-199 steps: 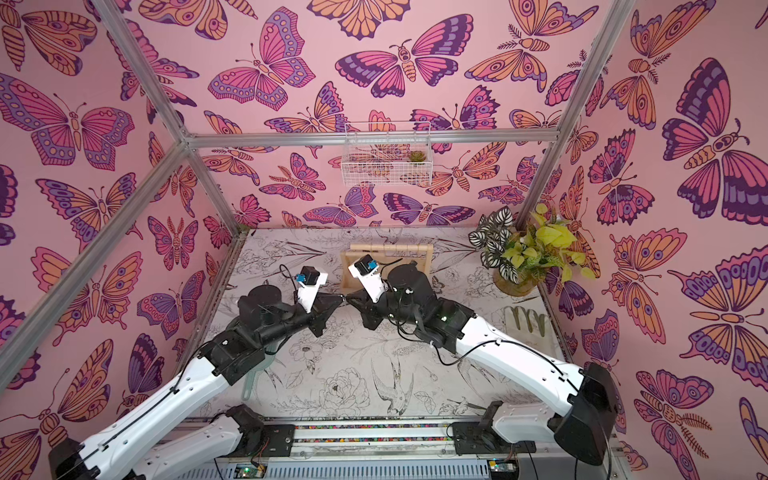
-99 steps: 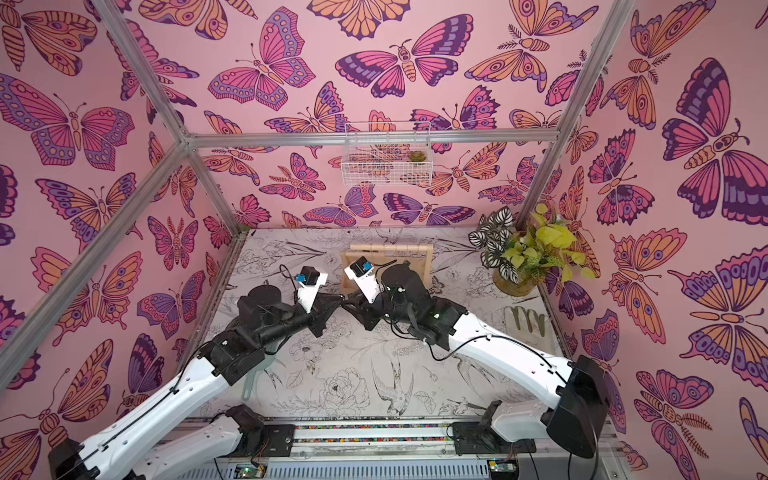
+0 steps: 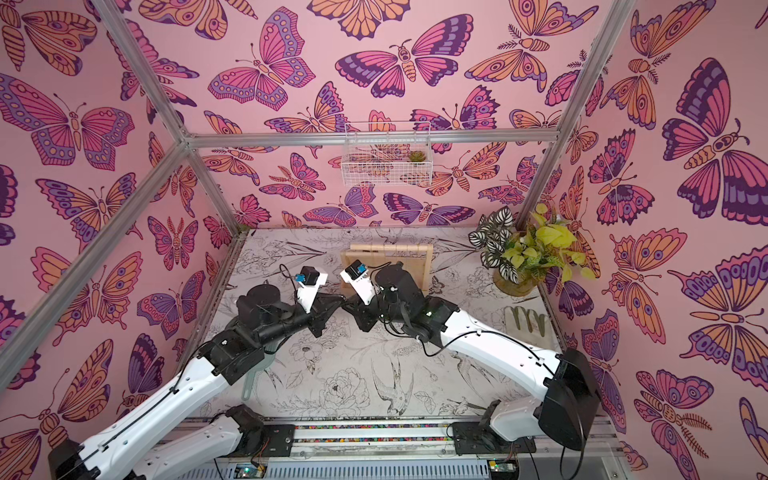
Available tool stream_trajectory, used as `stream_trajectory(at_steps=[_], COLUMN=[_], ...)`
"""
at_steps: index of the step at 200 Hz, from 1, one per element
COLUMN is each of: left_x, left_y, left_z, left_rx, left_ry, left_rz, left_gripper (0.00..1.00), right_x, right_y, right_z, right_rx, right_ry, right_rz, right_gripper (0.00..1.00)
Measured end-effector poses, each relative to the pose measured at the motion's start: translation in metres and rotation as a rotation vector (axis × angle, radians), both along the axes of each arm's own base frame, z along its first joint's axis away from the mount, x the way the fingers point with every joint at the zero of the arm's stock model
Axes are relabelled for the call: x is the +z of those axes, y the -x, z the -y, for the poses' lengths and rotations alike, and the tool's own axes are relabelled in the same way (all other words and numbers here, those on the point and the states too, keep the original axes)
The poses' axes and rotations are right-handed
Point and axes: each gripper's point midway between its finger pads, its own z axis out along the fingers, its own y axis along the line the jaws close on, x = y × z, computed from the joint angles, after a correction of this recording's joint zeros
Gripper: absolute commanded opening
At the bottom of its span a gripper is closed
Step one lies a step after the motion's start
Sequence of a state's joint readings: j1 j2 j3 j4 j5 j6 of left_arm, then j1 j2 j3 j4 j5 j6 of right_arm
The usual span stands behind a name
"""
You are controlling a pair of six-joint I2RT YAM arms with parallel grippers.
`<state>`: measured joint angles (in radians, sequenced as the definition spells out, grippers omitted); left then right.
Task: Take the necklace off the jewelry display stand
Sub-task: Place the necklace at the center of the board.
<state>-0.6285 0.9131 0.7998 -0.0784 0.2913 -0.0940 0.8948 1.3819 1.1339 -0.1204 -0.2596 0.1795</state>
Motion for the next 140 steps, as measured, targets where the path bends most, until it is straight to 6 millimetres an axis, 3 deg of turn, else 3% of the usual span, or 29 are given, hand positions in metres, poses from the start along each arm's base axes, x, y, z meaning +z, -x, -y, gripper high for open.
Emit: stream_trajectory(at_steps=[73,116,140], left_x=[0.001,0.0016,0.0012], left_y=[-0.0006,-0.0018,-0.0021], left_z=[0.0005,0.0015,0.0017], left_rx=[-0.001,-0.002,-0.002], left_ry=[0.001,0.003,0.001], left_rz=[0.007,0.011,0.012], left_gripper=[0.0,0.0,0.0], right_x=[0.0093,0.0097,0.0097], right_y=[0.0037,0.0035,0.0034], right_z=[0.0049,0.0061,0.0061], right_rx=[-0.003,-0.006,-0.006], right_ry=[-0.008,-0.005,-0.005], right_rz=[0.017,0.02,0.021], right_gripper=[0.12,0.0,0.0])
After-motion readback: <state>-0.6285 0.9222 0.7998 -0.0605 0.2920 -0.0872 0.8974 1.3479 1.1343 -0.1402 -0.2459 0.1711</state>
